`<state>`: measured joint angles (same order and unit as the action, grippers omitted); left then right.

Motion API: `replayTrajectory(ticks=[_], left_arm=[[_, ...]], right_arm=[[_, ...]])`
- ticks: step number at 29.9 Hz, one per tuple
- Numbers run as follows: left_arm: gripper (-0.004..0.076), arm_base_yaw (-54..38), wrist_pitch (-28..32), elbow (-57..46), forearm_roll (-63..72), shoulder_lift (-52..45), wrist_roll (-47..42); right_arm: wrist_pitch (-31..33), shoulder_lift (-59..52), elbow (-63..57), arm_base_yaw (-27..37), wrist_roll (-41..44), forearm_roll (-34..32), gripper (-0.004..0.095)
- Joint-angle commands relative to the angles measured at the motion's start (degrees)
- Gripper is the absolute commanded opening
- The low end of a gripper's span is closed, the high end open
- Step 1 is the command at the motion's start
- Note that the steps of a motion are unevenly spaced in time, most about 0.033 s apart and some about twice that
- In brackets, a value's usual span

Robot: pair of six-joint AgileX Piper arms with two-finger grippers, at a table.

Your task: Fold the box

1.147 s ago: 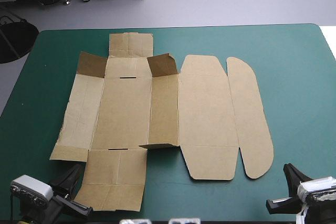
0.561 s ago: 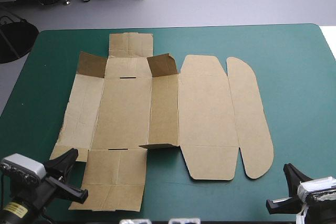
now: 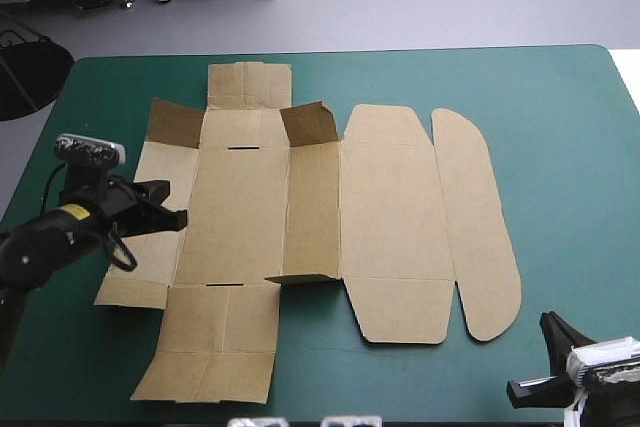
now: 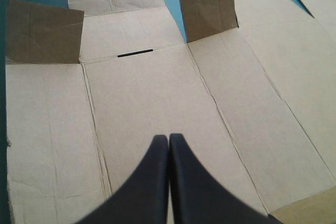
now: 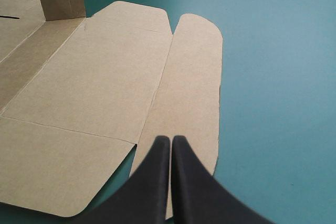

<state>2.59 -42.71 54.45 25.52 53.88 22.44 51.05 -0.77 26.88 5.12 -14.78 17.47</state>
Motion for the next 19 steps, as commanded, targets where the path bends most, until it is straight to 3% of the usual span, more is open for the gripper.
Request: replayTrajectory(ticks=[1,6,19], left_arm=[[-0.0009,0.1,5.9,5.5,1.5,5.9,-1.6],[-0.0009,-2.2,7.6,10.7,2.2,14.3,-3.9],[-0.0009,-32.0,-7.3,14.2,10.0,26.1,3.3]], right_arm=[[-4.1,-1.4,1.7,0.2,-0.6,0.5,0.0],[-4.1,-1.4,1.7,0.2,-0.6,0.5,0.0],[-4.1,-1.4,1.7,0.2,-0.6,0.4,0.0]])
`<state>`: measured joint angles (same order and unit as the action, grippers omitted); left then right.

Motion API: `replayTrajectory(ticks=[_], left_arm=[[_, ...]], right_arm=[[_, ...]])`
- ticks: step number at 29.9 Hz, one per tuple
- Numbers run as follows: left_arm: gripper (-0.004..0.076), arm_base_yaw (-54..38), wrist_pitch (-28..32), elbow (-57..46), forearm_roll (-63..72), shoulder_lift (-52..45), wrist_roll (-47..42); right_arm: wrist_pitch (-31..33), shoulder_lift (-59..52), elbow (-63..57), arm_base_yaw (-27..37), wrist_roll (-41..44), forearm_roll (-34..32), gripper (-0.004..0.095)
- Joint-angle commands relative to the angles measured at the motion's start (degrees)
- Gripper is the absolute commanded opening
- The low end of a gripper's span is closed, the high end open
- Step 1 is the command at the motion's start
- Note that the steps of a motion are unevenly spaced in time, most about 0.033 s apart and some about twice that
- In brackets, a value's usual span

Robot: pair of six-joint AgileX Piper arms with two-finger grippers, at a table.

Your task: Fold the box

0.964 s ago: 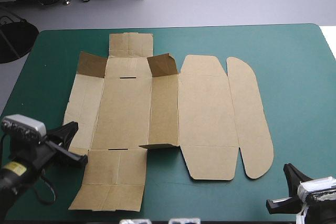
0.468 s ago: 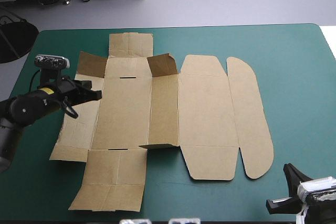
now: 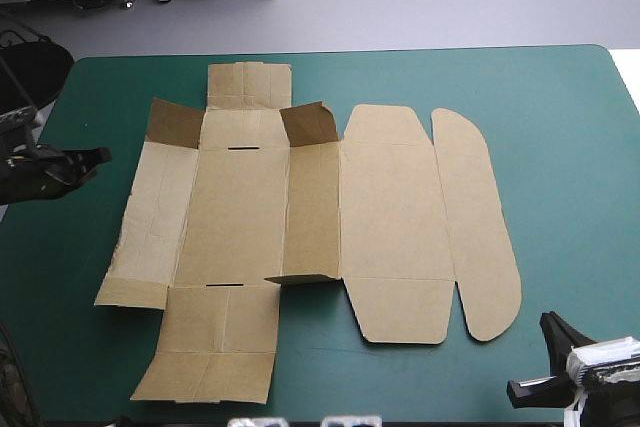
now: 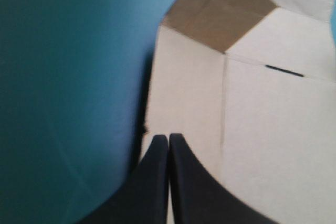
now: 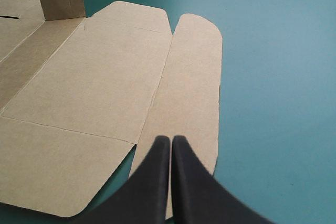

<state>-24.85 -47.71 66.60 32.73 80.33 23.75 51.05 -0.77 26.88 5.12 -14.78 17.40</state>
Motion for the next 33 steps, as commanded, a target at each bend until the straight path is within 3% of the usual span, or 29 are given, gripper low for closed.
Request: replayTrajectory(ticks=[1,12,21,25,31,33], left_arm=[[-0.0009,-6.4,-3.6,2.0,2.7,0.3,2.4],[-0.0009,-11.5,-15.5,2.0,2.1,7.0,4.4],[0.001,-11.3,-17.5,2.0,2.3,9.1,6.5],[0.0139,-11.3,-18.4,2.0,3.7,9.1,8.8],[0.0514,-11.2,-21.1,2.0,5.2,9.8,9.2],[0.0539,-11.2,-22.6,2.0,5.2,10.3,8.1]], right_arm=[[-4.1,-1.4,1.7,0.2,-0.6,0.4,0.0],[-4.2,-1.4,1.7,0.2,-0.6,0.1,0.0],[-4.2,-1.4,1.7,0.2,-0.6,0.1,0.0],[-4.2,-1.4,1.7,0.2,-0.4,0.1,0.0],[-4.2,-1.4,1.7,0.2,-0.4,0.1,0.0],[-4.2,-1.4,1.7,0.2,-0.4,0.1,0.0]])
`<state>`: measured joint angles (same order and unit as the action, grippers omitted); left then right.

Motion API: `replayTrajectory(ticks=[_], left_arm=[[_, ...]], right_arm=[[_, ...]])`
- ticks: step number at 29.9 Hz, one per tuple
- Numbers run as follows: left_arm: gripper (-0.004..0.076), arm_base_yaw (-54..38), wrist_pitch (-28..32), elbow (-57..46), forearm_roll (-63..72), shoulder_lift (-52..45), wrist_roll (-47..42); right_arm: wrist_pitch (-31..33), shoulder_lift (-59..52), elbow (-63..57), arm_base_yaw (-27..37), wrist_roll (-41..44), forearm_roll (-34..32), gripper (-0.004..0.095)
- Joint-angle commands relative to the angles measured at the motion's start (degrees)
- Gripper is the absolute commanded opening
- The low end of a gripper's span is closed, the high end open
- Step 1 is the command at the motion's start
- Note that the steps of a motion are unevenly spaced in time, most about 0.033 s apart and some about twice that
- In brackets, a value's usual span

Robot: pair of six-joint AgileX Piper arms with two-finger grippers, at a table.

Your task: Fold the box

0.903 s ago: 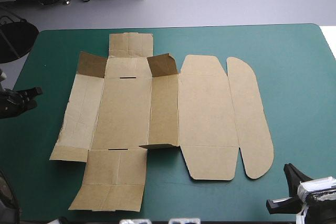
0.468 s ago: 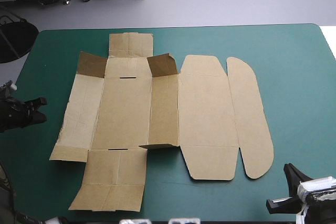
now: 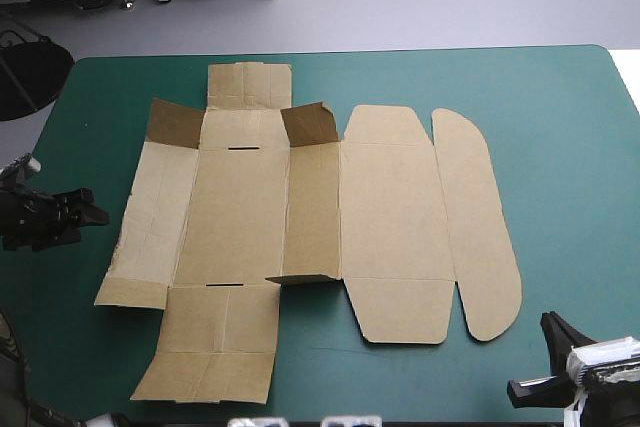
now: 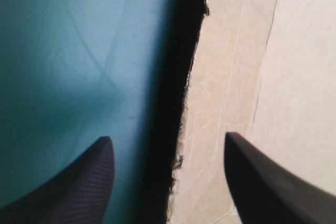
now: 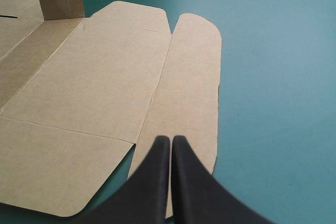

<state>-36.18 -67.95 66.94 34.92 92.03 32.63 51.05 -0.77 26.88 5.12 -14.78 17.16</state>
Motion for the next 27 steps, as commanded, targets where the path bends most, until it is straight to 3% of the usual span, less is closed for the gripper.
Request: replayTrajectory(ticks=[1,6,27], left_arm=[[0.0535,0.1,-2.9,1.7,3.0,-0.9,-0.8],[0.0503,0.2,-6.3,1.4,4.1,0.9,0.0],[0.0492,14.2,-6.3,1.3,5.2,8.3,1.8]], right_arm=[[-4.2,-1.4,1.7,0.2,-0.4,0.3,0.0],[-4.2,-1.4,1.7,0.2,-0.4,0.3,0.0],[-4.2,-1.4,1.7,0.2,-0.2,0.3,0.0]])
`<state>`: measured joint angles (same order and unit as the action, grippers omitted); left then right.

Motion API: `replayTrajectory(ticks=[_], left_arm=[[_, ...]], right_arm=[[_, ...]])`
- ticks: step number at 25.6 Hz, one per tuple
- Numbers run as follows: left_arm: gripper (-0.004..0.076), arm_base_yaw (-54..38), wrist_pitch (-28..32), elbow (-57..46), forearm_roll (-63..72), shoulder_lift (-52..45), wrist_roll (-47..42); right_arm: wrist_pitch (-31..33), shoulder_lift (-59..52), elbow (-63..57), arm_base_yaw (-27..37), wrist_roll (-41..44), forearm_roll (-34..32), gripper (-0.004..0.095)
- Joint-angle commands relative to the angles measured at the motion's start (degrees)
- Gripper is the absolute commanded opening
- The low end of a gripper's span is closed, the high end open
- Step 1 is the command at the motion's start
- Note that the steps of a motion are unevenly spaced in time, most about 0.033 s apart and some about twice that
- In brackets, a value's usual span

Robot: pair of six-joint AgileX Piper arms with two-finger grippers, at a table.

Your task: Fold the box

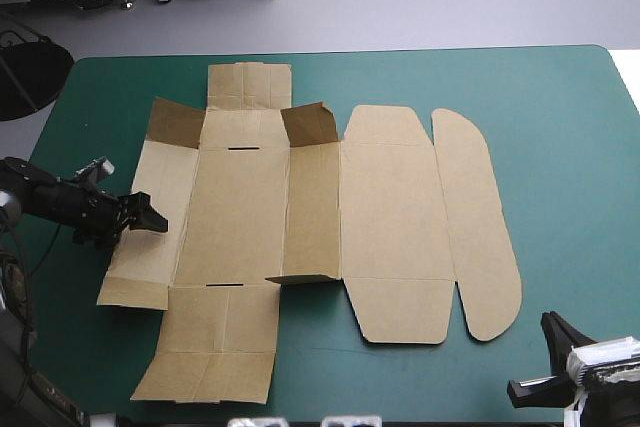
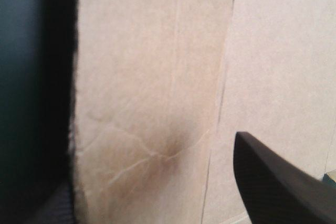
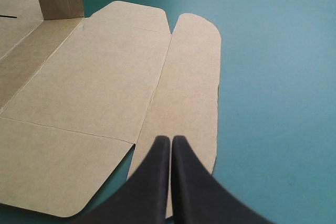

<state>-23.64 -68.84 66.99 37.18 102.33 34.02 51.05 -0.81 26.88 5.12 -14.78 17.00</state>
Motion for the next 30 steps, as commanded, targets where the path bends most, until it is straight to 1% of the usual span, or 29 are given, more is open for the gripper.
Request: replayTrajectory(ticks=[1,6,8,9,11,14,15,16,17,24,27,30], left_arm=[[0.0491,2.2,-5.4,1.3,2.8,-2.0,0.4],[0.0486,3.2,-5.2,1.3,2.6,-2.0,1.2],[0.0459,3.2,-4.8,1.3,2.6,-2.0,1.2],[0.0431,3.2,-4.8,1.3,2.6,-2.0,1.2],[0.0355,3.2,-4.8,1.3,2.6,-2.0,1.2],[0.0201,3.2,-4.8,1.3,2.6,-2.0,1.3],[0.0123,3.2,-4.8,1.3,2.6,-2.0,1.4],[0.0071,3.2,-4.8,1.3,2.6,-2.0,1.4],[-0.0005,3.2,-4.9,1.3,2.6,-2.0,1.8],[-0.0009,4.7,-5.4,4.3,1.6,-2.9,2.6],[-0.0009,8.4,-5.4,7.5,-2.1,-4.0,3.3],[-0.0008,12.8,-5.4,13.1,-3.1,-4.7,3.1]], right_arm=[[-4.2,-1.4,1.7,0.2,-0.2,0.5,0.0],[-4.2,-1.4,1.7,0.2,-0.2,0.5,0.0],[-4.2,-1.4,1.7,0.2,-0.2,0.5,0.0],[-4.2,-1.4,1.7,0.2,-0.2,0.5,0.0],[-4.2,-1.4,1.7,0.2,-0.2,0.5,0.0],[-4.2,-1.4,1.7,0.2,-0.2,0.5,0.0],[-4.2,-1.4,1.7,0.2,-0.2,0.5,0.0],[-4.2,-1.4,1.7,0.2,-0.2,0.5,0.0],[-4.2,-1.4,1.7,0.2,-0.2,0.5,0.0],[-4.2,-1.4,1.7,0.2,-0.2,0.5,0.0],[-4.4,-1.4,1.7,0.2,-0.2,0.5,0.0],[-4.4,-1.4,1.7,0.2,-0.2,0.5,0.0]])
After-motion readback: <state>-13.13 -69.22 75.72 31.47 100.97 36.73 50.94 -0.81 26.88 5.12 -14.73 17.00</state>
